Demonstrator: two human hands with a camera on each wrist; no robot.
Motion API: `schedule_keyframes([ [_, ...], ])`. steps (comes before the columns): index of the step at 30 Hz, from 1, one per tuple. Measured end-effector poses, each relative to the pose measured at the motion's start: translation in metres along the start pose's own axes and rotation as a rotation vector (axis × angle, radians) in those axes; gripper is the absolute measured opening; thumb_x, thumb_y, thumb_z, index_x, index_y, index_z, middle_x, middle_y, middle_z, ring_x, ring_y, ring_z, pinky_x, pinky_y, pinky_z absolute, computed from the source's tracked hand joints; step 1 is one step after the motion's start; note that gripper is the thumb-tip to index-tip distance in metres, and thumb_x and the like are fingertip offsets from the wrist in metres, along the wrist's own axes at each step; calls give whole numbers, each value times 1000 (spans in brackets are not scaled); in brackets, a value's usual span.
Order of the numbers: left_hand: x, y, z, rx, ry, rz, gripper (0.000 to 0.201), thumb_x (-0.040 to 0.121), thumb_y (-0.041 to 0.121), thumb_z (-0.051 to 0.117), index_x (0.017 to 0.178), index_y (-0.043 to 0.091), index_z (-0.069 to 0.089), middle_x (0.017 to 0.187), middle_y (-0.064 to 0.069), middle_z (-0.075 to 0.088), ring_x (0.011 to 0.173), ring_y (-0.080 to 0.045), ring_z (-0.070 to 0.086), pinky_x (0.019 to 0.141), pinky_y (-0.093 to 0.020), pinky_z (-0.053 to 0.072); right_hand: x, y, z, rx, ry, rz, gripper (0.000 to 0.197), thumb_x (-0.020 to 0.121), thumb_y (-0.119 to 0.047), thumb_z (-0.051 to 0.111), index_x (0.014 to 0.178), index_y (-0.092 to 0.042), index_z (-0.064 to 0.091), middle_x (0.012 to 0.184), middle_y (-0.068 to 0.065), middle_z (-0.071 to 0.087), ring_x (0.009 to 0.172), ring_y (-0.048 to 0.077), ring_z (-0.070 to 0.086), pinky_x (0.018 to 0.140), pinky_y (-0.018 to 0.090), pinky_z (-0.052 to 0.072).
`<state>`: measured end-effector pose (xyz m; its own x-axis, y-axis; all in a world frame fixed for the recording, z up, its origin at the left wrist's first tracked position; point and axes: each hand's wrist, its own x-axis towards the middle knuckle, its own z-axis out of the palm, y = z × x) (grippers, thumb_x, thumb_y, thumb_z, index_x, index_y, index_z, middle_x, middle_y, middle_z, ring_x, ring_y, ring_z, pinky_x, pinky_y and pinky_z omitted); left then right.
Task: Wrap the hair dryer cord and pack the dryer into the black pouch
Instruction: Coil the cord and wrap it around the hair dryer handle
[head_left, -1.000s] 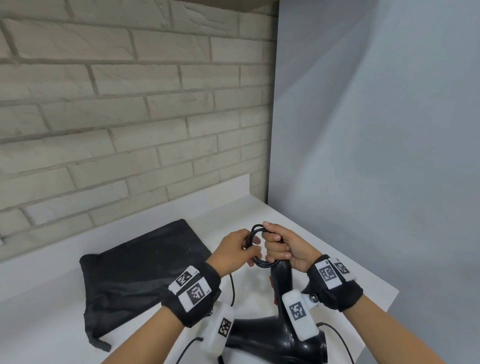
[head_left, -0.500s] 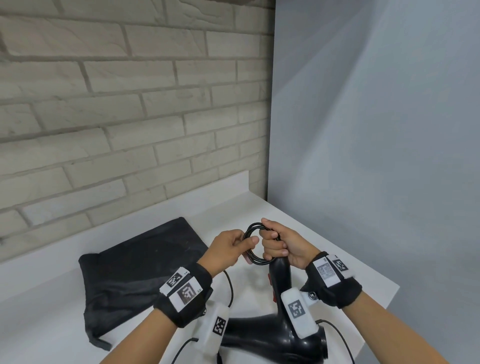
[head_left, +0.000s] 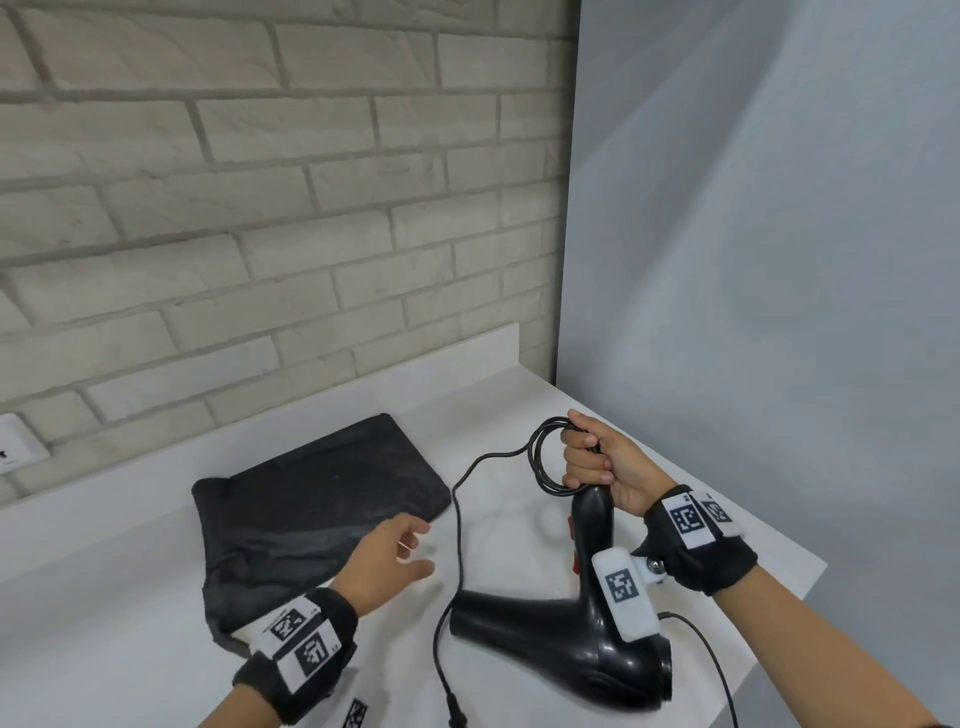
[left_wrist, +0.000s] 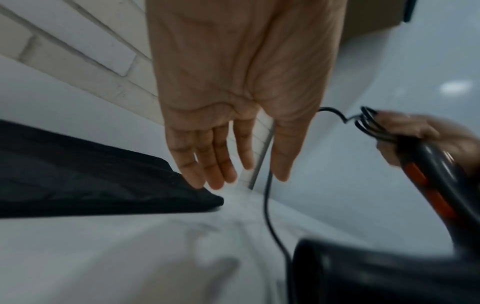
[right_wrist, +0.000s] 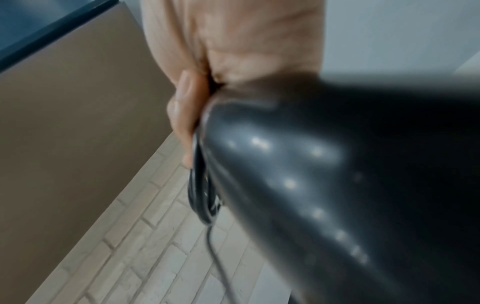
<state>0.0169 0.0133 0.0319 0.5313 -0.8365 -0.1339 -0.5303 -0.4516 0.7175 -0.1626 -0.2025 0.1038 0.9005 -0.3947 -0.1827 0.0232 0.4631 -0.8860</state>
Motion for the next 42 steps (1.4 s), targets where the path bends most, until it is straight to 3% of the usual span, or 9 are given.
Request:
schedule_keyframes([
  [5,-39,3,20,346,27,179,16,86,33,55,91,39,41,89,15,51,69,-1,49,60,-10,36,1,-1,-4,40,28,1,58,98,-37,27,43,-23,37,31,-11,22,24,3,20,44,19,42],
  [8,-53,8,30,471,-58,17,29,83,51,53,69,36,33,74,13,47,68,-4,45,56,-15,31,1,-1,-4,55,36,-1,58,98,-36,28,42,-22,37,30,-10,22,24,3,20,43,19,42],
  [11,-53,8,41,537,-199,-153,41,73,61,59,65,30,33,81,10,48,81,-14,47,66,-23,35,1,0,-1,47,30,1,58,98,-36,28,42,-22,37,30,-10,22,24,3,20,43,18,42],
  [16,-49,10,57,447,-246,-257,37,67,48,66,61,23,39,76,6,51,83,-19,57,67,-23,39,-2,-1,3,32,12,4,59,98,-36,26,42,-23,38,30,-11,23,24,3,21,43,19,41],
  [23,-37,5,36,515,-188,-345,34,76,31,65,102,12,52,114,-6,60,104,-22,58,79,-24,46,-6,0,13,-48,-22,7,58,98,-36,25,43,-23,36,31,-11,22,25,3,19,45,19,40],
  [26,-21,-1,5,324,-185,-415,16,78,23,62,81,8,57,80,-5,65,76,-19,66,73,-26,54,-6,1,21,-75,-57,20,57,98,-36,25,43,-24,35,32,-11,21,26,4,19,46,19,39],
  [29,-9,8,-20,-148,-142,-451,17,83,7,63,67,3,58,55,-5,63,39,-9,58,45,-19,51,-7,1,28,-97,-86,36,57,98,-36,25,43,-24,35,32,-11,21,26,4,19,46,19,38],
  [35,16,62,-22,-1083,13,-332,9,92,2,50,89,-4,55,60,-12,70,52,-16,69,52,-19,57,-5,3,37,-111,-120,50,56,97,-37,25,44,-24,34,32,-11,22,27,4,19,47,19,38],
  [42,39,103,9,-1152,105,-202,21,98,13,40,82,7,53,79,-9,60,62,-15,64,49,-15,54,-7,3,38,-74,-127,63,58,98,-37,23,43,-24,36,31,-12,22,25,3,20,46,19,40],
])
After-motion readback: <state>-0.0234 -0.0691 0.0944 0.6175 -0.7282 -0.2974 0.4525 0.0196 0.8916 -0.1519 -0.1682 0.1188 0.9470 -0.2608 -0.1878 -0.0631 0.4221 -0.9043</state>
